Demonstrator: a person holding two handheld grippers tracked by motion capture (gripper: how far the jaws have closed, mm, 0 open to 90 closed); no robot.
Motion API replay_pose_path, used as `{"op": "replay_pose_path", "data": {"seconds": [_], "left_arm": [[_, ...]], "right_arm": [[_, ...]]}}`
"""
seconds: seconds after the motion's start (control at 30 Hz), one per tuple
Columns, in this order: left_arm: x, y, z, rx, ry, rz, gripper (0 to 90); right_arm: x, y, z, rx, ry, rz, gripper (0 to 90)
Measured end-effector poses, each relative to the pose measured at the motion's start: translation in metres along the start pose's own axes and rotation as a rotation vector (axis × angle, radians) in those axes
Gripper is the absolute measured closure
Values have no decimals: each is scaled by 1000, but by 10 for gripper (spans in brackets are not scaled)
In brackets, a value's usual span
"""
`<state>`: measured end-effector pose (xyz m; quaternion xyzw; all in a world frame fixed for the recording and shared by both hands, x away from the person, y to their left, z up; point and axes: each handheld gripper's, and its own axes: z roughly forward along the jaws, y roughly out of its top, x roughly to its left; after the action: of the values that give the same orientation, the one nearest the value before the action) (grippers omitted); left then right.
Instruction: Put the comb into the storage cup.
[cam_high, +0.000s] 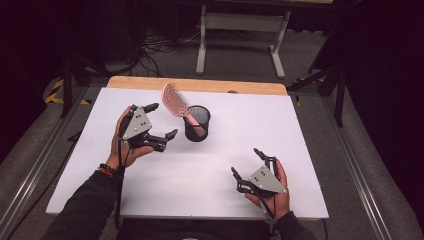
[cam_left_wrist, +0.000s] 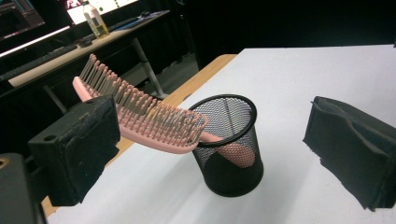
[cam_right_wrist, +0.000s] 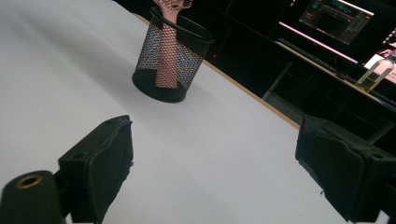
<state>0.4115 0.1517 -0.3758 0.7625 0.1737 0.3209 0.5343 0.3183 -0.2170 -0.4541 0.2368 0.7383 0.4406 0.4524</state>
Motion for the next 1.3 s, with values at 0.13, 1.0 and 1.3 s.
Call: {"op": "replay_pose_path", "data": {"seconds": [0.13, 1.0, 1.3], "left_arm": [[-3, -1, -2, -3, -5, 12, 44], [-27, -7, -9, -7, -49, 78, 58], [-33, -14, -14, -1, -56, 93, 59]], "right_arm": [[0, 0, 0, 1, 0, -1, 119], [1, 0, 1, 0, 7, 2, 116], [1, 0, 0, -2, 7, 1, 115]]}}
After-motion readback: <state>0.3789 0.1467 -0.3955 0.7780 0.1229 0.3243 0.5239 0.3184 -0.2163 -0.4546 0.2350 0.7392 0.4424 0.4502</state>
